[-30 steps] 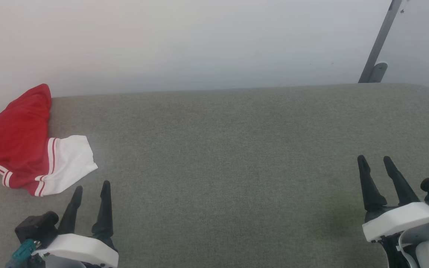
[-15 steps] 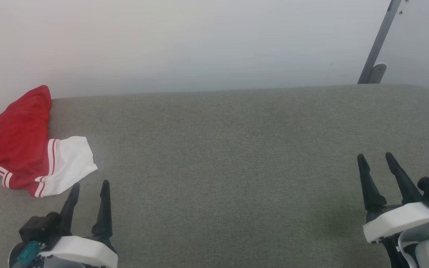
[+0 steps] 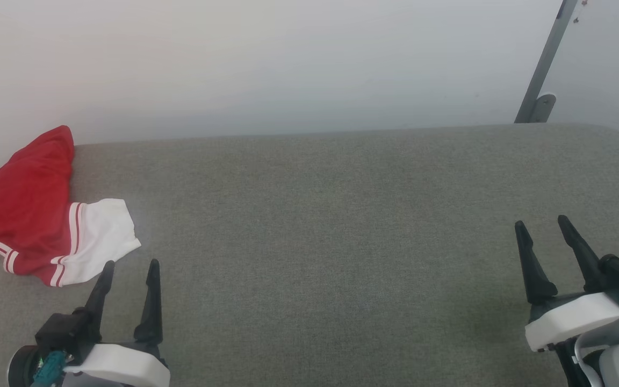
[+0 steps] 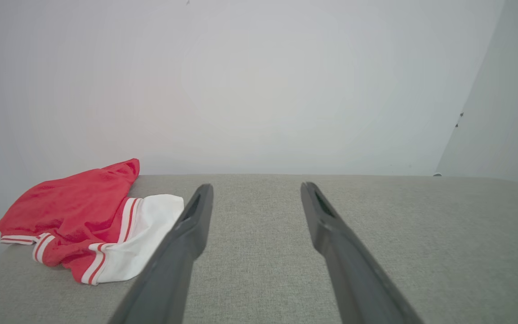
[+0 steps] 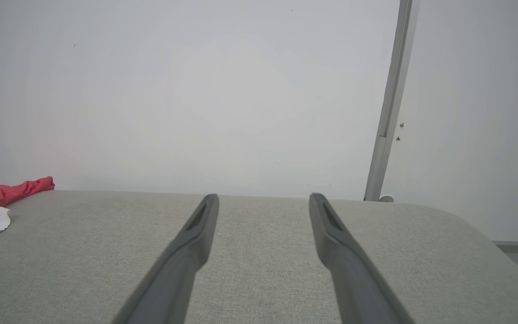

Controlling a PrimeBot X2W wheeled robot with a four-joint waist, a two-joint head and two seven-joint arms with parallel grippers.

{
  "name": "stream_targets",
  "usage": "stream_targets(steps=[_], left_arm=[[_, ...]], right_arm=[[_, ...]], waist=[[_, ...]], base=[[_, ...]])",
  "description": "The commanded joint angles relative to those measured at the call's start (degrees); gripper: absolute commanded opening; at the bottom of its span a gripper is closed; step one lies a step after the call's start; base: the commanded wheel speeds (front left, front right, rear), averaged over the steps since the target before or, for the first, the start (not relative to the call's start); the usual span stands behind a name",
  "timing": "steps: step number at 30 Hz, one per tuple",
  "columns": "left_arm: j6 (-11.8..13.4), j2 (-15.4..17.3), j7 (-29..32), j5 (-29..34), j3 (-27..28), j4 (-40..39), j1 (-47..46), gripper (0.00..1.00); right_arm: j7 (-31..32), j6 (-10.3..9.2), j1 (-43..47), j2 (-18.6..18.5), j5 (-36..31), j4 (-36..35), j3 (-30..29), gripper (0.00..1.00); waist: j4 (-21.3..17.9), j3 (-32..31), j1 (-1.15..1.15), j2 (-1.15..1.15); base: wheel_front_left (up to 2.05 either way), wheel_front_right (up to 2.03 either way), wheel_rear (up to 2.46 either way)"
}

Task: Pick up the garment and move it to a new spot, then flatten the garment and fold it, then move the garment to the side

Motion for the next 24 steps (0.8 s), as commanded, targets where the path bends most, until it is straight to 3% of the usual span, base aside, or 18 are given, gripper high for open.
stream_targets(steps=[1,17,24], left_arm=[[0.23,0.4,-0.36,1.16,-0.08,-0.34,0.35,1.0],[-0.3,0.15,-0.59,1.68,0.37,-0.47,0.84,1.0],[0.61,0.21,-0.57,0.7,1.33,0.18,-0.09,1.0]], right_arm=[[-0.57,0.0,-0.35,-0.07,-0.95,-0.4,0.27,1.0],[-0.54,0.0,0.08,0.07,-1.8,-0.83,-0.24,1.0],[-0.14,0.0,0.08,-0.2,-1.52,-1.04,1.01,1.0]], waist=[[0.0,-0.03,0.0,0.0],[0.12,-0.11,0.0,0.0],[2.86,-0.69,0.0,0.0]], base=[[0.0,0.0,0.0],[0.0,0.0,0.0],[0.0,0.0,0.0]])
